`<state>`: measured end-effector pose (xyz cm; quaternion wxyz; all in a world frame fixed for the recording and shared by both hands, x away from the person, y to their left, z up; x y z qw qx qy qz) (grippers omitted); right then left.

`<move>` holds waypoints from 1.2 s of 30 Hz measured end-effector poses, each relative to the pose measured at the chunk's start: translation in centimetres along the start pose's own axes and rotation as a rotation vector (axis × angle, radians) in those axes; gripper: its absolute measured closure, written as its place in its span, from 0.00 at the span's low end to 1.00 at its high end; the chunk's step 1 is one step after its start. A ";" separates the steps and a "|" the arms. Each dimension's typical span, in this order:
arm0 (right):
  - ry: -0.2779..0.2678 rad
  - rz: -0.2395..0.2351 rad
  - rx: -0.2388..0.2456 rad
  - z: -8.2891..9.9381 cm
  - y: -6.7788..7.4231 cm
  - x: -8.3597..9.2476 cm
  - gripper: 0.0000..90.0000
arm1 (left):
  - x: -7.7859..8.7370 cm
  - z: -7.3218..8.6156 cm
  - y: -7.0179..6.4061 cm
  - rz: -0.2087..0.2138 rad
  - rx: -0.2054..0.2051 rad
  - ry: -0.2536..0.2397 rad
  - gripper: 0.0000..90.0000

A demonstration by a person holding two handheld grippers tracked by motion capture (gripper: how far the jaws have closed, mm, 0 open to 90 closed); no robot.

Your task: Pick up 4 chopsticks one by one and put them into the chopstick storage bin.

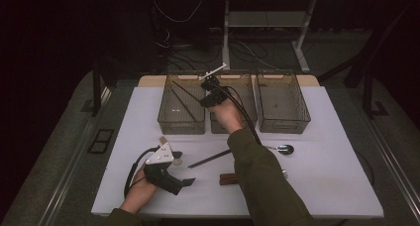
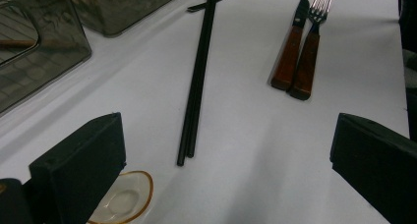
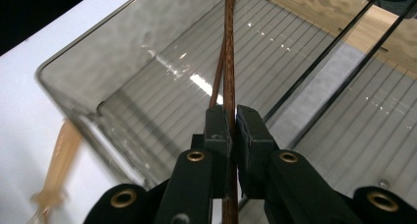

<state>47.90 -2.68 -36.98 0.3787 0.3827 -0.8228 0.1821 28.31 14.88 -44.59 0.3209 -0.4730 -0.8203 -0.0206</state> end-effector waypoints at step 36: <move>-0.062 -0.002 0.034 -0.5 1.0 -0.6 0.66 | 0.2 -0.1 0.1 0.002 0.003 -0.013 0.00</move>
Point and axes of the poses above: each handheld gripper's, and its own axes: x roughly backward along the jaws, z roughly out of its underside, y roughly to its left, the point moved 2 cm from there along -x, roughly forward along the jaws, and after that the axes turned 12 degrees about x, right-handed, at the moved point
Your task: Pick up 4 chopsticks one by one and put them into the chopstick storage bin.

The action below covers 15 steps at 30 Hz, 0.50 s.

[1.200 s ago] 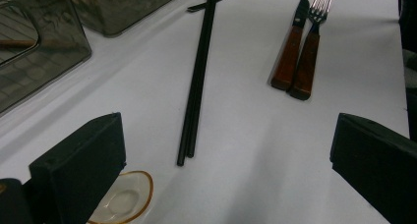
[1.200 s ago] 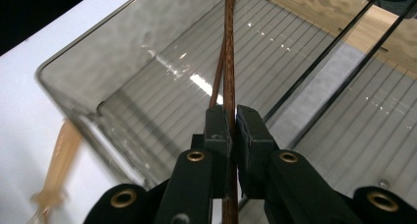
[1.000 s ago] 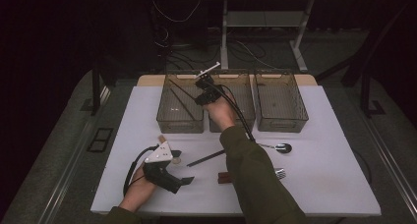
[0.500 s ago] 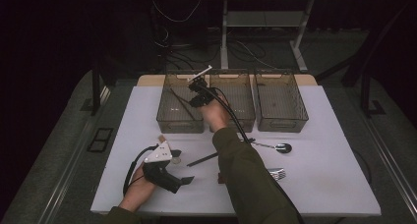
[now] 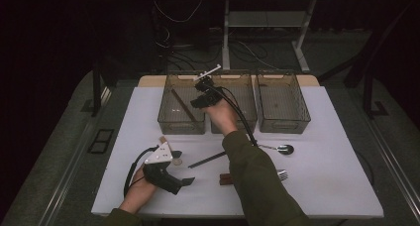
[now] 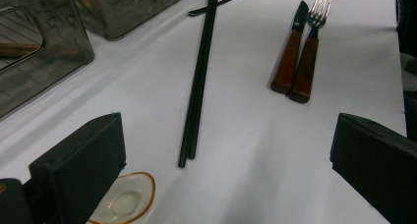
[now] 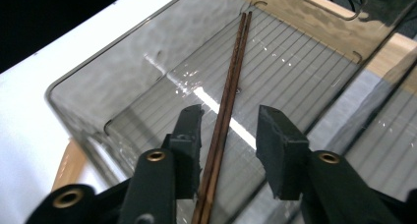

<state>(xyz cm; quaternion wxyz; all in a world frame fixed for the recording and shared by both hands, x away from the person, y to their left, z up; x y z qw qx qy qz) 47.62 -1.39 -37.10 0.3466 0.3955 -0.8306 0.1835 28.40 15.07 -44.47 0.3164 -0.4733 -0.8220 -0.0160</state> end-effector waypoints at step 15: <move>-0.116 -0.068 0.068 4.6 -1.0 6.0 0.46 | 0.1 0.0 -0.1 -0.016 0.024 -0.022 0.00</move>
Point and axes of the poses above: each handheld gripper's, and its own axes: x roughly backward along the jaws, z roughly out of its underside, y roughly to its left, the point moved 2 cm from there along -x, roughly forward along the jaws, and after that the axes turned 12 degrees about x, right-handed, at the moved point
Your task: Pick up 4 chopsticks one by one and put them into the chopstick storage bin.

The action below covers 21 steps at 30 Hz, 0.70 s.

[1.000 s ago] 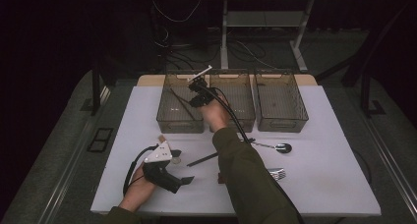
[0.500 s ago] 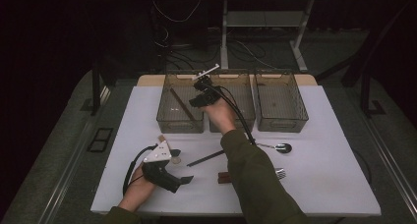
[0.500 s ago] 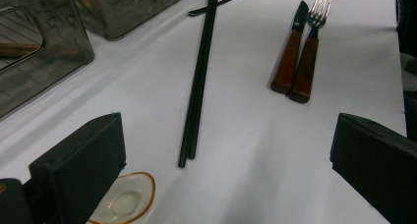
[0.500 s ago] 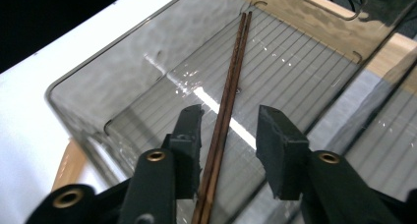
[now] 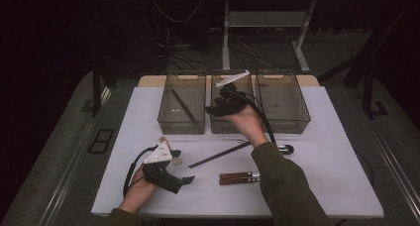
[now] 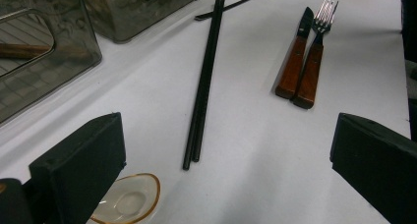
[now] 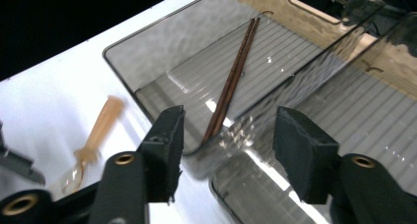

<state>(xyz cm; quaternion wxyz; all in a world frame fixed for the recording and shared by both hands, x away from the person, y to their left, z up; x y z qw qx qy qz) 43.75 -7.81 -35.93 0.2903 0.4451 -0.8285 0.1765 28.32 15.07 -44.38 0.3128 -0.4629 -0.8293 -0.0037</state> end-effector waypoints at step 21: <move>-0.054 0.046 0.037 9.0 0.5 6.6 0.17 | 0.0 0.1 0.1 -0.014 0.011 0.010 0.00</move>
Point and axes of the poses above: each handheld gripper's, and its own axes: x roughly backward along the jaws, z roughly out of its underside, y roughly to its left, the point moved 2 cm from there along -x, roughly forward along the jaws, and after that the axes turned 12 degrees about x, right-handed, at the moved point
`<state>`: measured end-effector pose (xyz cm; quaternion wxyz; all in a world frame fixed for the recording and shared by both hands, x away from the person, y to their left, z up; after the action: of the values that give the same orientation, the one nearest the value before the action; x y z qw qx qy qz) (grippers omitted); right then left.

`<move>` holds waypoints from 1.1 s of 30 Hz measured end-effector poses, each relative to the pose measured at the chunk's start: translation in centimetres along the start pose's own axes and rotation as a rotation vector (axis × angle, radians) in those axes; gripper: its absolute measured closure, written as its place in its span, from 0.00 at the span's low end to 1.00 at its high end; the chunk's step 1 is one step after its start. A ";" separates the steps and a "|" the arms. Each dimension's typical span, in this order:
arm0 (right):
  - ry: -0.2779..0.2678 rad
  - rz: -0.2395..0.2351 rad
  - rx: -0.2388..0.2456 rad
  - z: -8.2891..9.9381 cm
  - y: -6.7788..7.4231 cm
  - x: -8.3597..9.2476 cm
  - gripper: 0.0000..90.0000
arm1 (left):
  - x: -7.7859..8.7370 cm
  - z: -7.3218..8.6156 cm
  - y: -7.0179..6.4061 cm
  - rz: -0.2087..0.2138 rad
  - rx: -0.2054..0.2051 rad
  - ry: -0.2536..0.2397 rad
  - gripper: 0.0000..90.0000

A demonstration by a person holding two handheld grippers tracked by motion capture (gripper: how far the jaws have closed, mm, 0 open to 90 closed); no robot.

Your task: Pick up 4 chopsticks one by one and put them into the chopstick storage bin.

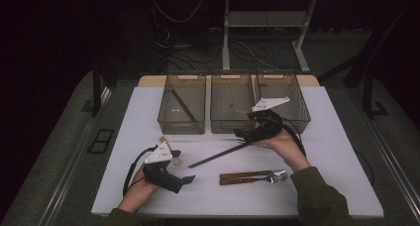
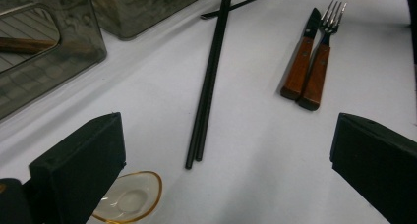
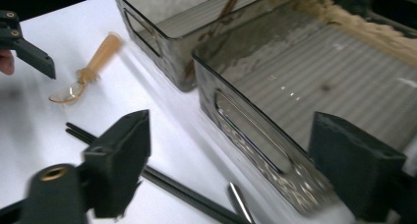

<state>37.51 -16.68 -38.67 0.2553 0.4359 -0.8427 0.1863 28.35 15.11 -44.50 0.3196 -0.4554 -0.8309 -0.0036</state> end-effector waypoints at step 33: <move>-0.078 0.077 -0.091 12.3 2.6 7.6 0.01 | -0.2 -0.5 -0.7 -0.053 -0.030 -0.024 0.00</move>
<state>28.32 -26.68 -44.30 0.2344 0.3979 -0.8758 0.1406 28.19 14.40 -44.00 0.3025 -0.4382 -0.8462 -0.0191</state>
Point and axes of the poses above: each handheld gripper's, and its own axes: x roughly backward along the jaws, z roughly out of its underside, y roughly to its left, the point moved 2 cm from there along -x, roughly forward along the jaws, and after that the axes turned 12 degrees about x, right-handed, at the moved point
